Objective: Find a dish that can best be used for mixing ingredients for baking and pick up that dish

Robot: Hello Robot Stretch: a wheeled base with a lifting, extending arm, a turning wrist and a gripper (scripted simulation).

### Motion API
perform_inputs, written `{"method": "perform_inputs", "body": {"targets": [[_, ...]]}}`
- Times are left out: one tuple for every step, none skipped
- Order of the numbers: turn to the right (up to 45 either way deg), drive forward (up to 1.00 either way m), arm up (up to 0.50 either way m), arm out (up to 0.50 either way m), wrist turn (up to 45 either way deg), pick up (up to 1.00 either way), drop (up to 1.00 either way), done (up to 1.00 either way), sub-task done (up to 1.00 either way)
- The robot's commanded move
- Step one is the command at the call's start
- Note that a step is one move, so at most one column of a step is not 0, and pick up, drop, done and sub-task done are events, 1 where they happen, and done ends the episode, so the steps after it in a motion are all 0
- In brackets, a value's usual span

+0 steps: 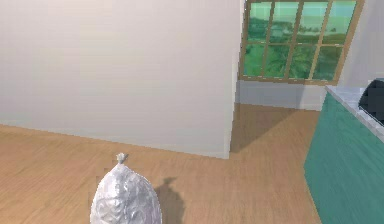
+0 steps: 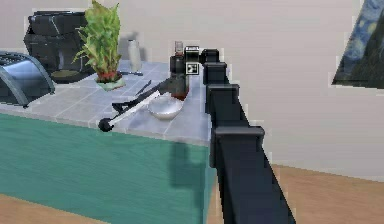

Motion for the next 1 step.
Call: {"method": "perform_inputs", "body": {"targets": [[0.0,0.0,0.0,0.0,45.0,0.0,0.0,0.0,0.0]]}}
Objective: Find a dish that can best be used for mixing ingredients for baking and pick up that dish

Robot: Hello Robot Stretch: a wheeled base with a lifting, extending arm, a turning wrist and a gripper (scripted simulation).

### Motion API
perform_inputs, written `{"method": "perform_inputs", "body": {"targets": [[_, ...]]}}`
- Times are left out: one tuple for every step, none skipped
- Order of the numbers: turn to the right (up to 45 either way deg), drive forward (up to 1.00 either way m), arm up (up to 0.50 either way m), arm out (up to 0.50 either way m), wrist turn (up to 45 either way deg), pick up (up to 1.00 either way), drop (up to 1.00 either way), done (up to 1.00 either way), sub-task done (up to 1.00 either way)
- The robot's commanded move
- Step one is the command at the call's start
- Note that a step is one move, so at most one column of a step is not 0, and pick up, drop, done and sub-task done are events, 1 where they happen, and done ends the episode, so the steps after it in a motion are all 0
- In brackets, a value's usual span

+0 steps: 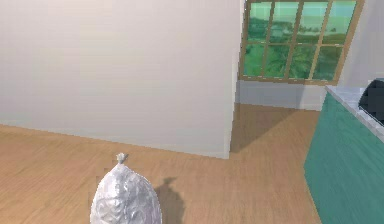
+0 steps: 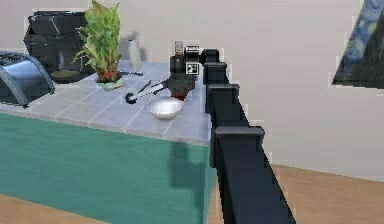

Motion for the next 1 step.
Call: {"method": "perform_inputs", "body": {"targets": [[0.0,0.0,0.0,0.0,24.0,0.0,0.0,0.0,0.0]]}}
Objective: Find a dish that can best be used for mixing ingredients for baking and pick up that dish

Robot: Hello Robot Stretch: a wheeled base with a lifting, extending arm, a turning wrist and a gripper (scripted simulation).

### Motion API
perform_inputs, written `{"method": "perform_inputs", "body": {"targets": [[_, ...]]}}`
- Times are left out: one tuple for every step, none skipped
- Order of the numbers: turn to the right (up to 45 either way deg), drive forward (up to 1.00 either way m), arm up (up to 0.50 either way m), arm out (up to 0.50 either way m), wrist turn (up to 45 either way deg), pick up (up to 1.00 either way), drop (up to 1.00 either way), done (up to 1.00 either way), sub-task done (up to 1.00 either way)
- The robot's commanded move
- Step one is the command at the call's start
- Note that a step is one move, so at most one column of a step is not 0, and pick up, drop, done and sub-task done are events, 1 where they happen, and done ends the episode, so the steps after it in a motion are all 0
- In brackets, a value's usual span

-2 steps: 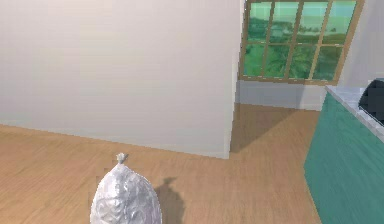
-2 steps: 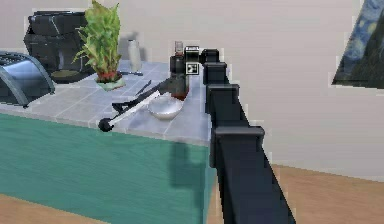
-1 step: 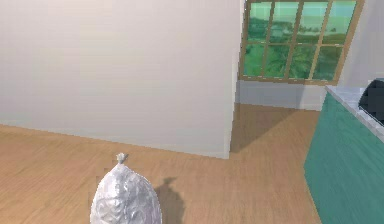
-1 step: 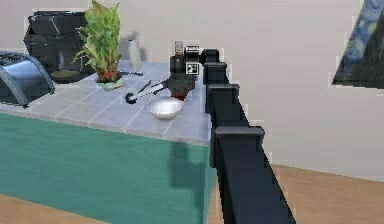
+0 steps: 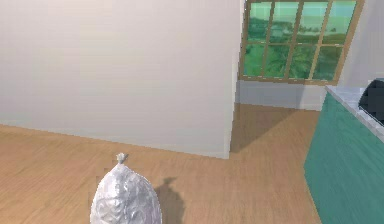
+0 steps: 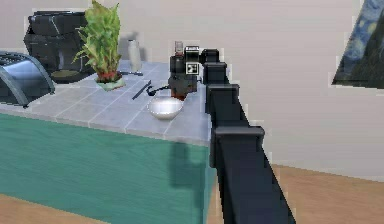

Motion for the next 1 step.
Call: {"method": "perform_inputs", "body": {"targets": [[0.0,0.0,-0.08,0.0,0.0,0.0,0.0,0.0,0.0]]}}
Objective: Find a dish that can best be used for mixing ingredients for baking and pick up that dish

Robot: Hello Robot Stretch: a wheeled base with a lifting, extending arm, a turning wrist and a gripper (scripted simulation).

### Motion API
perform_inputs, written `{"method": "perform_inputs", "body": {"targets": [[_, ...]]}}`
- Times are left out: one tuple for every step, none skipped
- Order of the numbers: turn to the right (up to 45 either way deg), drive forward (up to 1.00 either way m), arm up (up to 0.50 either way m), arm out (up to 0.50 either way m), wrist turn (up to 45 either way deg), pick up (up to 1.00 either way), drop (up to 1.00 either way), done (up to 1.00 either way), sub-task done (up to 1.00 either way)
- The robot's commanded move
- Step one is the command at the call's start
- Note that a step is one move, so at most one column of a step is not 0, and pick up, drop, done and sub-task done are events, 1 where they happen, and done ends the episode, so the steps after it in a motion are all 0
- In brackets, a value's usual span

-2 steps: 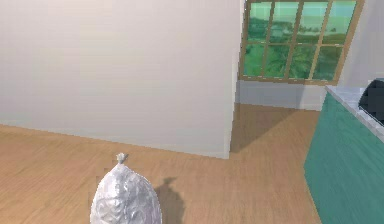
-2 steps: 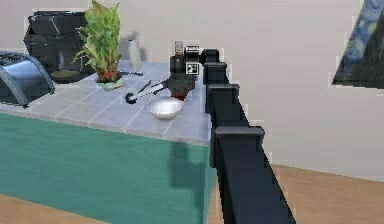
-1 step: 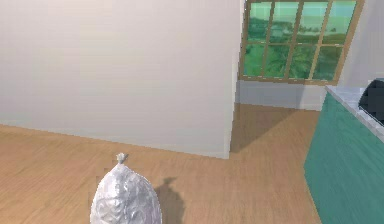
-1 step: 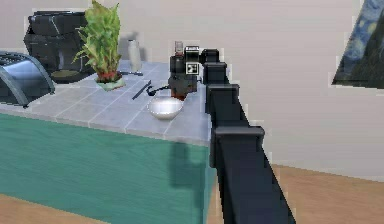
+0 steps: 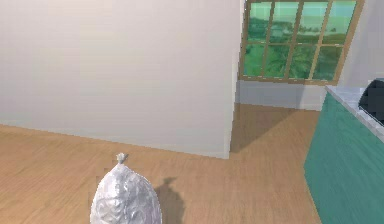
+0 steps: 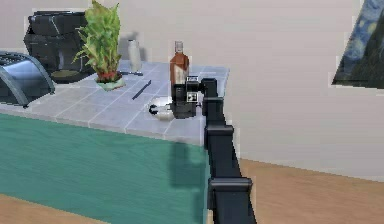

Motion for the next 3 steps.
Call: {"method": "perform_inputs", "body": {"targets": [[0.0,0.0,0.0,0.0,0.0,1.0,0.0,0.0,0.0],[0.0,0.0,0.08,0.0,0.0,0.0,0.0,0.0,0.0],[0.0,0.0,0.0,0.0,0.0,0.0,0.0,1.0,0.0]]}}
